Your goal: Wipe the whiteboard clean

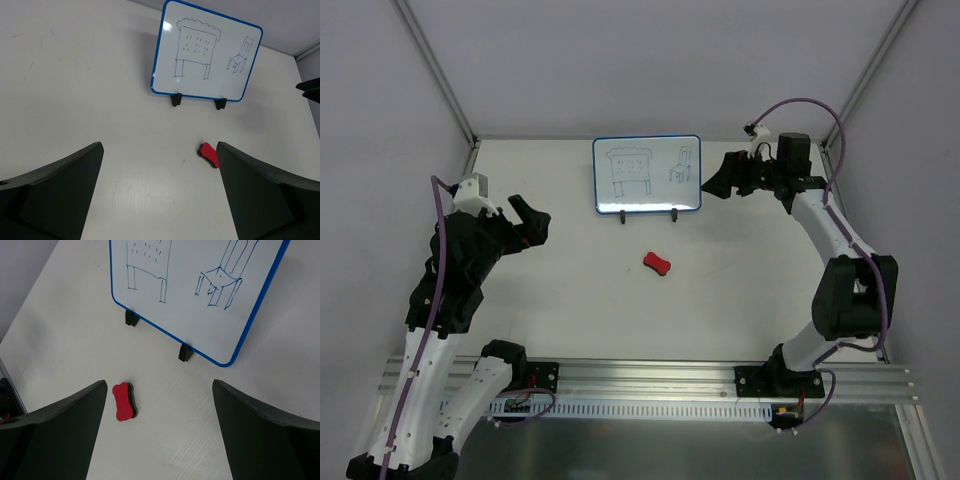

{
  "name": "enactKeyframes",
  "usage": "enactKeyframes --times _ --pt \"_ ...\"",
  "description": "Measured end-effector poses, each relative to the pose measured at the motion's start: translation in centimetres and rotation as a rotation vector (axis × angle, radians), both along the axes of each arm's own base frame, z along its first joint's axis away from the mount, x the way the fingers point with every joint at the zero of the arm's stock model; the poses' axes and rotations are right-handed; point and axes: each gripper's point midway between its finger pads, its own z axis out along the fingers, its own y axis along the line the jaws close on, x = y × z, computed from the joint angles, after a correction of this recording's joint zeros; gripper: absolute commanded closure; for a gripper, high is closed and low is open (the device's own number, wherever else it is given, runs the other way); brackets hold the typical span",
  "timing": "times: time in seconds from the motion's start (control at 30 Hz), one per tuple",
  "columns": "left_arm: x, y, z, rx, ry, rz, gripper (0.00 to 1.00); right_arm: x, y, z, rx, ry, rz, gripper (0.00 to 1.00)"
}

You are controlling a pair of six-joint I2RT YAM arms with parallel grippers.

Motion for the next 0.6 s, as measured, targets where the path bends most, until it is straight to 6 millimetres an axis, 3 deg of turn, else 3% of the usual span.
enactKeyframes --times 0.3,0.6 --pt "0.3 -0.7 -0.6 -0.005 0.026 -0.032 0.01 5.9 -0.4 -6.6 0.078 0.110 0.073 0.14" --pt "1.1 -1.2 -1.8 -0.007 0.080 -0.046 0.01 9.7 0.0 -10.5 0.157 0.192 0.109 0.16"
